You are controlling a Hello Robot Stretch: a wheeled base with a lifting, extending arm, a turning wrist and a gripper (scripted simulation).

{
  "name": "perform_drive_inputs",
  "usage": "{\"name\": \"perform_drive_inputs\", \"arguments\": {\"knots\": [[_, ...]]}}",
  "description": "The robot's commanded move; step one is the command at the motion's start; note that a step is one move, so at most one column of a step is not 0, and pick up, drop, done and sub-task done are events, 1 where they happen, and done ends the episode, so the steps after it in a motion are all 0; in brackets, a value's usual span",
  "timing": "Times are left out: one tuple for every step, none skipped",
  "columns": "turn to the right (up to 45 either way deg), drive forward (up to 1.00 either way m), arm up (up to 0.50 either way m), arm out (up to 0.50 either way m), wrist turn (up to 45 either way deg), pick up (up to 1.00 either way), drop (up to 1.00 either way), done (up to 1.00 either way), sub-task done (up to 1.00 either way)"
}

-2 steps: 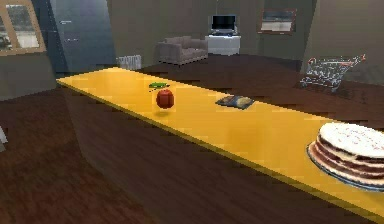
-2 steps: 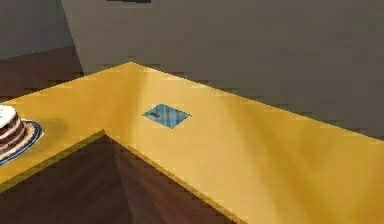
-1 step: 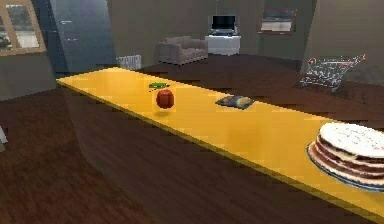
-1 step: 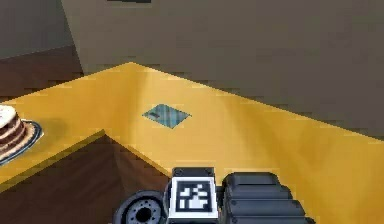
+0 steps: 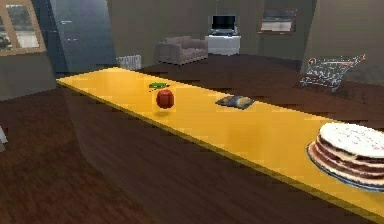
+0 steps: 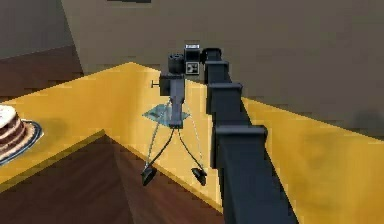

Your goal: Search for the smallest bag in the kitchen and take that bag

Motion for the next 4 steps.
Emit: {"name": "perform_drive_inputs", "arguments": {"knots": [[0.0,0.00,0.00,0.00,45.0,0.00,0.00,0.00,0.00],[0.0,0.00,0.00,0.00,45.0,0.00,0.00,0.00,0.00],[0.0,0.00,0.00,0.00,45.0,0.00,0.00,0.00,0.00],[0.0,0.00,0.00,0.00,30.0,0.00,0.00,0.00,0.00]]}}
